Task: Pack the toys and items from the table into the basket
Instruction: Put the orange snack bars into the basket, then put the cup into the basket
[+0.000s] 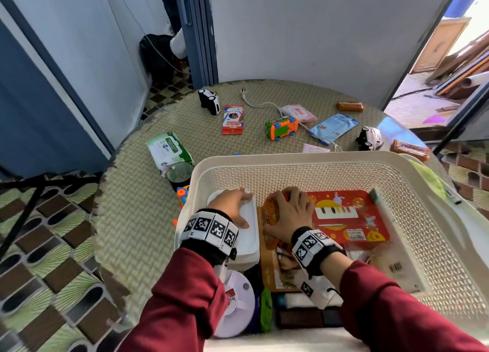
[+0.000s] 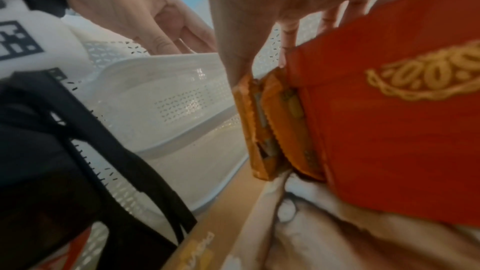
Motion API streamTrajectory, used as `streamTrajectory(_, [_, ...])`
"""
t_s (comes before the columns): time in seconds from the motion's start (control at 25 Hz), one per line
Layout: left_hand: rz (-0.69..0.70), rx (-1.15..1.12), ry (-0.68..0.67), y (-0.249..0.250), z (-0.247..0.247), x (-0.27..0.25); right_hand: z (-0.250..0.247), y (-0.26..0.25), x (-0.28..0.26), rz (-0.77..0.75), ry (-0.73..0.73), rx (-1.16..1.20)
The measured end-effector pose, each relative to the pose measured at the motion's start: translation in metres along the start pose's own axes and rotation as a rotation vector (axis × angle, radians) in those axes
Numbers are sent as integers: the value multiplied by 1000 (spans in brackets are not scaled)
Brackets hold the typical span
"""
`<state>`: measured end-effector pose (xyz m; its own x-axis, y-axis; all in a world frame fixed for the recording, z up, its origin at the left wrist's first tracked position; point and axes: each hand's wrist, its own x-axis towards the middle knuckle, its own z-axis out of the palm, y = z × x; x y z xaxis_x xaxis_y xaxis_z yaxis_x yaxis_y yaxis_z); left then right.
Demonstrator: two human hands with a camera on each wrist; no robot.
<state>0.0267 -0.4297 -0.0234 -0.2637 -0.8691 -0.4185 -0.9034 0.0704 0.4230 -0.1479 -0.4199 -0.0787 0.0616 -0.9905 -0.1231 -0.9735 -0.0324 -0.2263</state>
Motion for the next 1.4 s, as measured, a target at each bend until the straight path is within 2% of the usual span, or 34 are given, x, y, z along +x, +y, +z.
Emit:
streamTrajectory(0.28, [-16, -11, -13, -4, 5, 2, 1, 2, 4, 25, 17, 17])
streamTrajectory(0.44, [-26, 26, 7, -4, 5, 1, -5, 7, 4, -37, -66, -5])
streamTrajectory(0.6, [-73, 19, 196, 3, 2, -2, -18, 10, 4, -79, -144, -45])
streamTrajectory(0.76, [-78, -42, 354, 6, -3, -2, -29, 4, 5, -68, -127, -4])
streamTrajectory(0.96, [33, -388, 551, 15, -20, -12, -40, 1, 5, -107, -108, 37])
streamTrajectory(1.04, [96, -449, 621, 26, -35, -28, -42, 0, 4, -119, -111, 50])
streamTrajectory(1.12, [143, -494, 712, 34, -53, -50, -48, 1, 7, -132, -77, 140])
streamTrajectory(1.24, [134, -568, 841, 34, -81, -85, -65, -8, 13, -186, 11, 410])
streamTrajectory(1.4, [68, -564, 905, 11, -98, -121, -91, -37, 9, -247, 18, 630])
